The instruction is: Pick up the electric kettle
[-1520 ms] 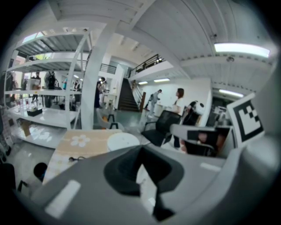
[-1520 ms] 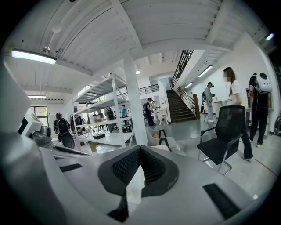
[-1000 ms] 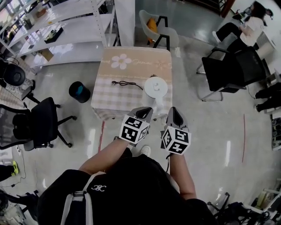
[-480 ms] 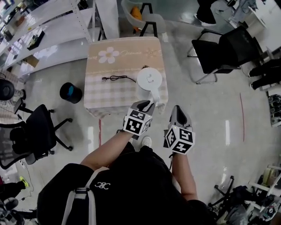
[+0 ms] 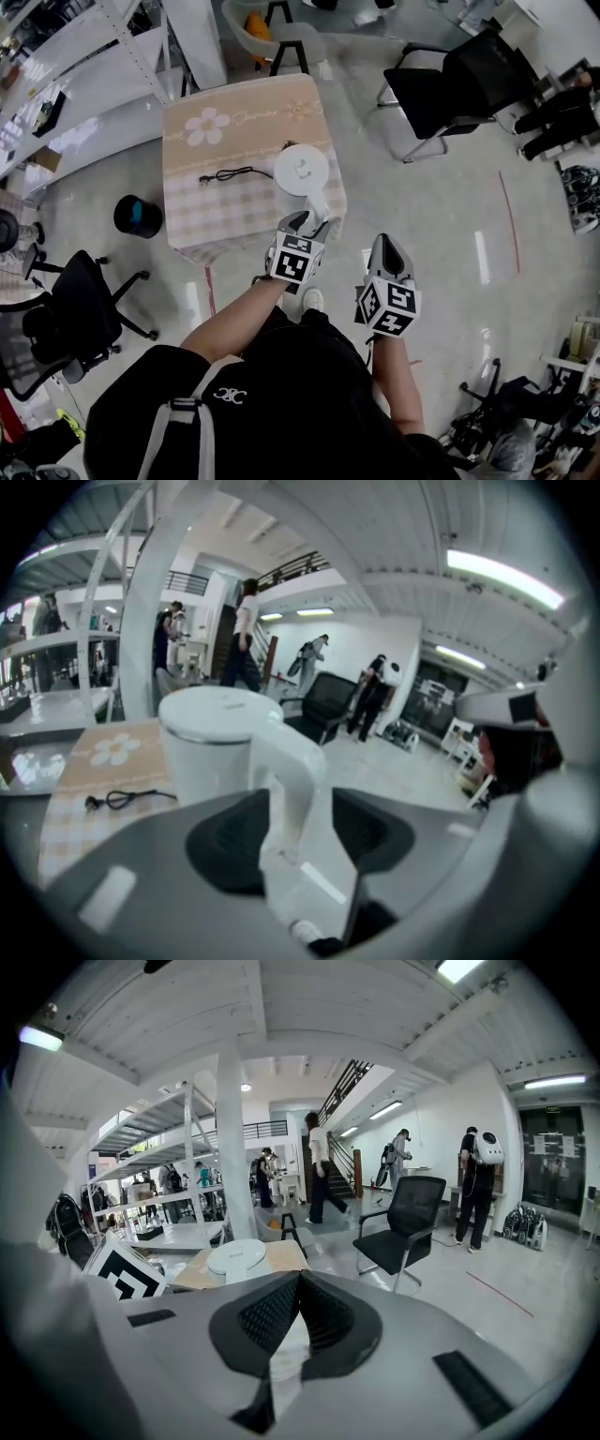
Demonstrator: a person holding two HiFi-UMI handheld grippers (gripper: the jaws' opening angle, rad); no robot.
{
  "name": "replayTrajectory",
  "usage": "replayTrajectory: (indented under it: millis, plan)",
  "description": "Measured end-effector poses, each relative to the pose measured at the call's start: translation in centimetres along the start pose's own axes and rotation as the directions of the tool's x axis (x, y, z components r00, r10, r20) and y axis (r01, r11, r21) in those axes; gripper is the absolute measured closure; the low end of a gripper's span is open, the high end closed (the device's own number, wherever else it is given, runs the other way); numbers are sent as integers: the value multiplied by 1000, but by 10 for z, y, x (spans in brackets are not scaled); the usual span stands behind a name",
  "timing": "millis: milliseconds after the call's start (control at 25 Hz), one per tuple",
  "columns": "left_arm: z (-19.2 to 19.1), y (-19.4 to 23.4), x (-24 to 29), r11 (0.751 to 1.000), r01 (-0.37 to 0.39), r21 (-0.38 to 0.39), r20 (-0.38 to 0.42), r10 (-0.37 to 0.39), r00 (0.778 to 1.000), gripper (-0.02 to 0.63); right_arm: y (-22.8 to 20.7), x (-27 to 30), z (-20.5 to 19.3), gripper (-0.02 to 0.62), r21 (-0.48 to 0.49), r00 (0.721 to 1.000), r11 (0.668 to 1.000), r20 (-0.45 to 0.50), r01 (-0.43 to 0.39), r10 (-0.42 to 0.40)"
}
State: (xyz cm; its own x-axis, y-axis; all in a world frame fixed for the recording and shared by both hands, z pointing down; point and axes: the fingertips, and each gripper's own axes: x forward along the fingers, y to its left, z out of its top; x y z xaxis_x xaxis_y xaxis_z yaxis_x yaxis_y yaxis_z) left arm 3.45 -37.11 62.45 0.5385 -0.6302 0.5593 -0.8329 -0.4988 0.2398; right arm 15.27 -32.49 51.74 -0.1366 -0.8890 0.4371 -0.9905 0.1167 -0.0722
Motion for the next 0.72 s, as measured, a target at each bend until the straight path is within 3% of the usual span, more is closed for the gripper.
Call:
replayTrajectory:
  millis: [440, 720]
  plan:
    - [-3, -6, 32, 992, 5, 125, -28, -2, 1000, 411, -17, -15, -3, 597, -5, 994, 994, 22, 109, -108]
    - [-2, -5, 49, 995, 22, 99, -34, -19, 999, 411, -23, -20, -6, 597, -11, 990, 990, 6, 138, -138]
